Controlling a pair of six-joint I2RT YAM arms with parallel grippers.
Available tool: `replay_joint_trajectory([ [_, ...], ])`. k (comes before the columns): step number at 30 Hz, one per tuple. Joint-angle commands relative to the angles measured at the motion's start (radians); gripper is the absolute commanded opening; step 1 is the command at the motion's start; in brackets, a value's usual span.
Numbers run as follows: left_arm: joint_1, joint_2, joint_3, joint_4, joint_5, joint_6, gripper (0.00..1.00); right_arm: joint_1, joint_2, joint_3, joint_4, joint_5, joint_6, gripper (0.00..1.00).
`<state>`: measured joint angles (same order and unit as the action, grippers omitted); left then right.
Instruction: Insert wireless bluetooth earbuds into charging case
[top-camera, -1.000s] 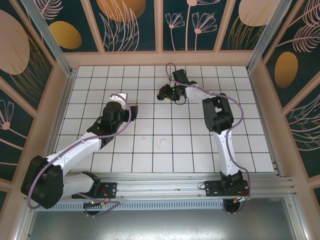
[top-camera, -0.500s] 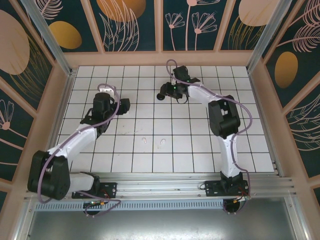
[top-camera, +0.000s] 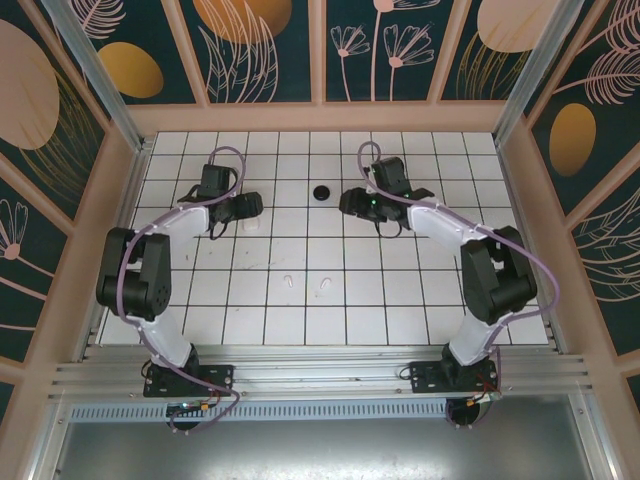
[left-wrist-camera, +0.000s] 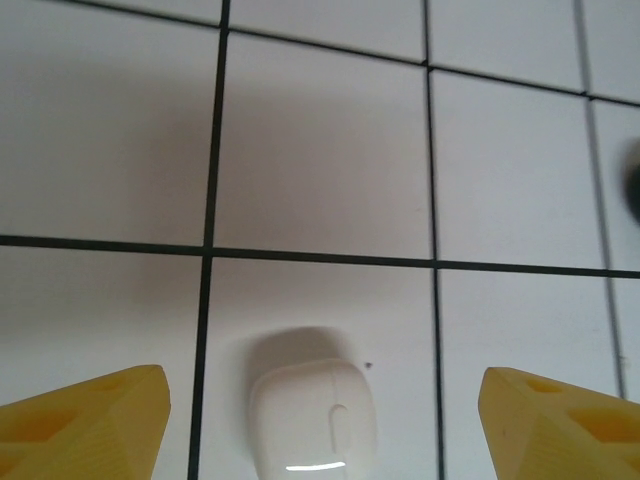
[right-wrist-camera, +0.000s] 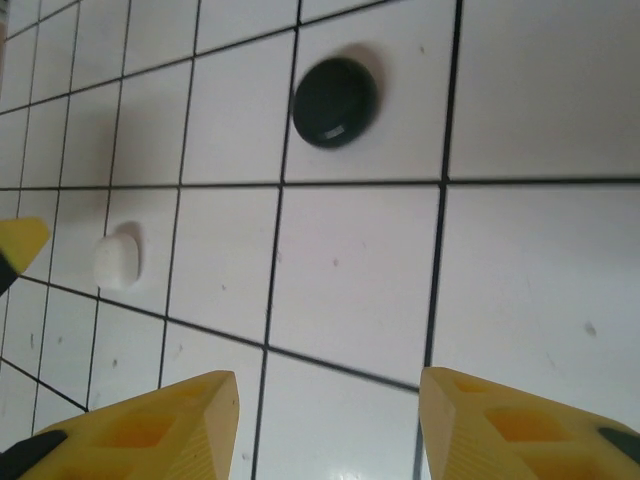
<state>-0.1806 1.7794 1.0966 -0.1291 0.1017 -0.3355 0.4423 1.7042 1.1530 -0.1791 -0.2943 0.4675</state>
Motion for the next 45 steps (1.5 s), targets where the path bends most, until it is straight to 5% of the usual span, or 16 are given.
replay_joint_trajectory([
  [1, 0.023, 0.046, 0.034, -0.061, 0.032, -0.023, 0.79, 0.001, -0.074, -0.069, 0.061, 0.02, 0.026, 0.51],
  [11, 0.025, 0.12, 0.054, -0.02, 0.125, 0.075, 0.78, 0.001, -0.13, -0.142, 0.083, 0.035, 0.025, 0.51],
  [29, -0.01, -0.059, -0.227, 0.148, 0.284, -0.215, 0.73, 0.004, -0.17, -0.2, 0.125, 0.022, 0.049, 0.51],
  [38, -0.051, -0.076, -0.199, 0.193, 0.225, -0.209, 0.73, 0.004, -0.214, -0.241, 0.114, 0.043, 0.04, 0.51],
  [45, -0.048, -0.114, -0.148, 0.082, 0.036, -0.147, 0.75, 0.003, -0.248, -0.29, 0.113, 0.052, 0.045, 0.51],
])
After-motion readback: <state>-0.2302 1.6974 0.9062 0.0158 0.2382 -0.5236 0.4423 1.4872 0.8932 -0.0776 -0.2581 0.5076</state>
